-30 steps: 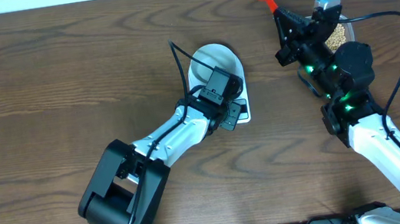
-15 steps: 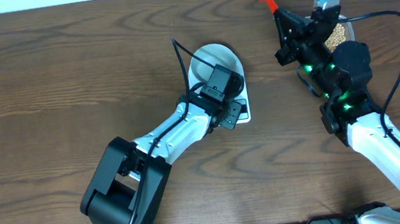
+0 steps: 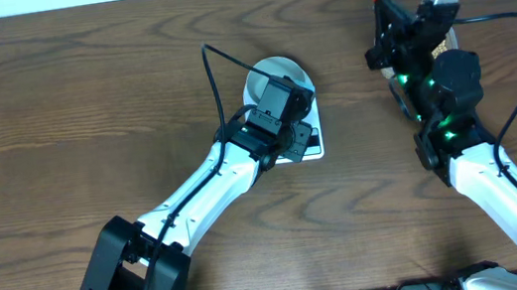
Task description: Scoop item into bowl and weigh 50g on scale
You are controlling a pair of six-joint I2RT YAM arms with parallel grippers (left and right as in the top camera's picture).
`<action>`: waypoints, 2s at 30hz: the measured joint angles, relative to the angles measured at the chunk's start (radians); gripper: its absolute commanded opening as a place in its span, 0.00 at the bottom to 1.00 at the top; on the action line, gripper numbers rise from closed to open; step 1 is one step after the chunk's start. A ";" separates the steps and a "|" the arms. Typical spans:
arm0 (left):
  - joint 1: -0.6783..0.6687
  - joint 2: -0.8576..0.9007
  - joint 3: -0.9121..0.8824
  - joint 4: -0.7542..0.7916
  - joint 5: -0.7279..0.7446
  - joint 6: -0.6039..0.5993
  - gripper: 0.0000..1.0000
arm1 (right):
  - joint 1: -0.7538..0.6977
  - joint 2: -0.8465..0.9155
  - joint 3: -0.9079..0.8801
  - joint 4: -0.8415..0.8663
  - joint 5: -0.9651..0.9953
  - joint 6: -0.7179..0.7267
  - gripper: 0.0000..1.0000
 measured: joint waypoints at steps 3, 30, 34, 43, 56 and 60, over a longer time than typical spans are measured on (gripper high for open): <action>0.000 0.000 0.000 -0.024 0.000 -0.001 0.07 | -0.001 0.000 0.027 -0.022 0.018 0.000 0.01; 0.114 -0.145 0.000 -0.060 -0.151 -0.016 0.08 | -0.003 0.106 0.119 -0.478 -0.327 0.096 0.01; 0.118 -0.145 0.000 -0.049 -0.151 -0.026 0.15 | -0.003 0.106 0.119 -0.476 -0.333 0.097 0.01; 0.118 -0.145 0.000 -0.047 -0.152 -0.034 0.28 | -0.003 0.106 0.119 -0.477 -0.328 0.092 0.01; 0.118 -0.145 0.000 -0.047 -0.152 -0.078 0.98 | -0.003 0.106 0.119 -0.476 -0.286 0.091 0.01; 0.118 -0.145 0.000 -0.048 -0.151 -0.083 0.98 | -0.003 0.106 0.119 -0.476 -0.283 0.091 0.01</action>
